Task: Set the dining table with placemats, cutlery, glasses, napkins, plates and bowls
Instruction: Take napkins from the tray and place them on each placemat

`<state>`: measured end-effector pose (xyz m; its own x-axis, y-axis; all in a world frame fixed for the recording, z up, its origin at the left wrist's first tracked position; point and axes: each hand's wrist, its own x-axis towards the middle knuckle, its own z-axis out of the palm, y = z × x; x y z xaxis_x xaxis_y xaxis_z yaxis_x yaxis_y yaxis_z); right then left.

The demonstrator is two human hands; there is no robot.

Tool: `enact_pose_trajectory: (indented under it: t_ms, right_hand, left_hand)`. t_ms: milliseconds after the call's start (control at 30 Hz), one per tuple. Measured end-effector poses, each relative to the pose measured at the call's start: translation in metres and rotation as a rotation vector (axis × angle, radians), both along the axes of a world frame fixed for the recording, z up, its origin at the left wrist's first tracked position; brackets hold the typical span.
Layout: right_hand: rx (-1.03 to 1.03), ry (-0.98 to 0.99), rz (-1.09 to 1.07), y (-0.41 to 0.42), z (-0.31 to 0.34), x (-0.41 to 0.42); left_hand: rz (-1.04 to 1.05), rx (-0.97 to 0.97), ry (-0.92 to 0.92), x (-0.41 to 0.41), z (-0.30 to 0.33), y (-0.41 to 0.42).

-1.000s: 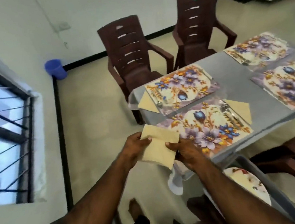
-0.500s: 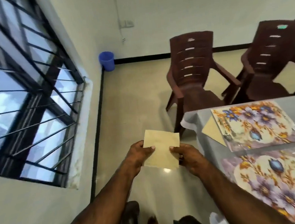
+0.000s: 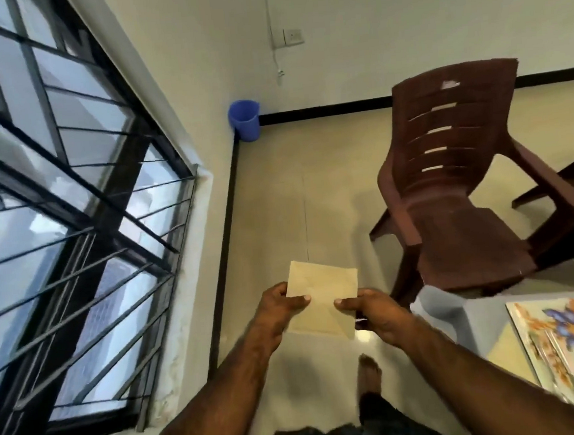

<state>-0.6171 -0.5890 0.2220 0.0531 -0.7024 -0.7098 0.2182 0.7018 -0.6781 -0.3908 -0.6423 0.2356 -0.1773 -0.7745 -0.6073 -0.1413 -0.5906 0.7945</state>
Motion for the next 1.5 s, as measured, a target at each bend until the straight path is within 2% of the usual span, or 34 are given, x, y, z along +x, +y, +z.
enact_pose_trajectory:
  t_ms: [100,233,400,533,733,933,1100,1333,1500]
  right_hand:
    - [-0.006,0.018,0.069,-0.070,0.014,-0.022]
    - [-0.048,0.018,0.052,-0.166,0.025,-0.045]
    - [-0.088,0.034,0.025,-0.314,0.019,-0.062]
    - [-0.044,0.028,-0.077,-0.433,0.009,-0.077]
    - [-0.050,0.070,-0.243,-0.561,0.018,-0.109]
    - [-0.106,-0.123,-0.411,-0.683,0.016,-0.188]
    - [-0.120,-0.204,-0.423,-0.794,0.008,-0.277]
    - [-0.137,-0.094,-0.458,-0.914,0.033,-0.420]
    - [-0.211,-0.078,-0.589,-0.976,0.034,-0.536]
  left_hand:
    - [0.039,-0.027,-0.036,-0.015,0.009,-0.060]
    - [-0.023,-0.038,-0.043,-0.022,0.016,-0.135]
    - [-0.026,-0.095,-0.013,-0.030,0.004,-0.276]
    - [-0.086,-0.055,-0.023,-0.045,-0.003,-0.413]
    - [-0.265,-0.023,-0.041,-0.097,0.026,-0.579]
    - [-0.381,-0.054,-0.097,-0.202,0.030,-0.749]
    - [-0.308,-0.052,-0.097,-0.303,0.023,-0.863]
    - [-0.381,-0.061,-0.060,-0.446,0.051,-0.986]
    - [-0.559,-0.048,-0.051,-0.568,0.051,-1.072]
